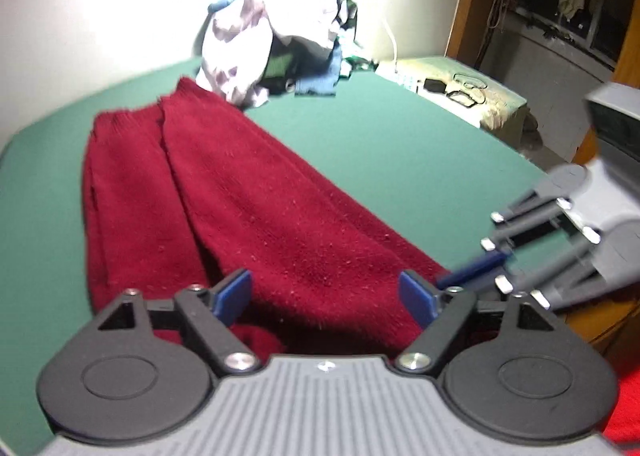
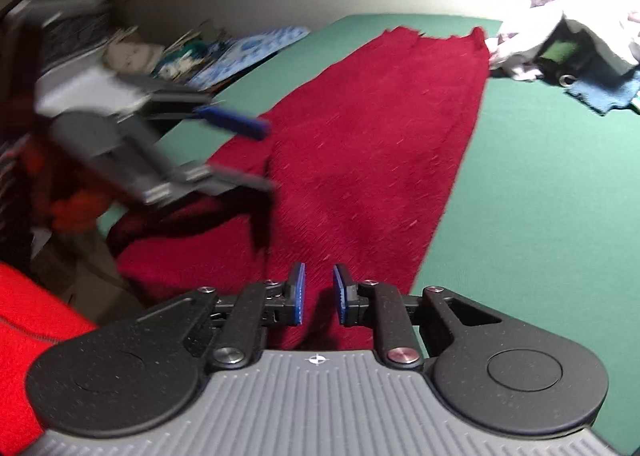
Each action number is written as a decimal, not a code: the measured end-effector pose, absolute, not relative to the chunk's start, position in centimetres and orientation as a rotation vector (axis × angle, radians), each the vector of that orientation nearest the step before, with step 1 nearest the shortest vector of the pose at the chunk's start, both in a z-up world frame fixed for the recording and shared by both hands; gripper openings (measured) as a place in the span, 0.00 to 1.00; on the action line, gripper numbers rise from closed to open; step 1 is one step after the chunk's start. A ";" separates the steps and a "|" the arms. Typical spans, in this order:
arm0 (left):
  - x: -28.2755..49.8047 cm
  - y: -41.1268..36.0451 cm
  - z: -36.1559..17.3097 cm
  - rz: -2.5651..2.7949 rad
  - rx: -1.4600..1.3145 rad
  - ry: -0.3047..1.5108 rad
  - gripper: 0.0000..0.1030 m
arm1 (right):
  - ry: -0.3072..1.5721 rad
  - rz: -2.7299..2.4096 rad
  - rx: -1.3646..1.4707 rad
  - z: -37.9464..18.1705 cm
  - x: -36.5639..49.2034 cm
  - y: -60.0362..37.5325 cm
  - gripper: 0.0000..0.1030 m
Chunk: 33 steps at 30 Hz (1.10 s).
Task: Fold clothes
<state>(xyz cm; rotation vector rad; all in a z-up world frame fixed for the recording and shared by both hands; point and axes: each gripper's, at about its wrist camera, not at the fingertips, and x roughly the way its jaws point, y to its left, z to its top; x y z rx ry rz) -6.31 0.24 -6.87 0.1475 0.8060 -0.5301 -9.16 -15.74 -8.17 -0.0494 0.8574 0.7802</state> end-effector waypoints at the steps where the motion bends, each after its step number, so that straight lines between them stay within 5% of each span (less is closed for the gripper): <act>1: -6.0 0.0 -7.4 -0.521 0.161 0.820 0.60 | 0.863 0.778 -0.061 -8.4 -9.4 -15.7 0.18; 17: -12.0 4.3 -6.8 -0.348 0.256 0.917 0.65 | 0.900 0.733 -0.054 -8.3 -10.5 -18.4 0.26; 22: -14.7 6.1 -7.5 -0.255 0.184 0.988 0.78 | 0.942 0.749 -0.045 -8.4 -9.9 -19.6 0.34; 33: -17.8 7.4 -8.9 -0.133 0.062 1.080 0.71 | 1.000 0.877 -0.091 -8.8 -8.8 -19.2 0.40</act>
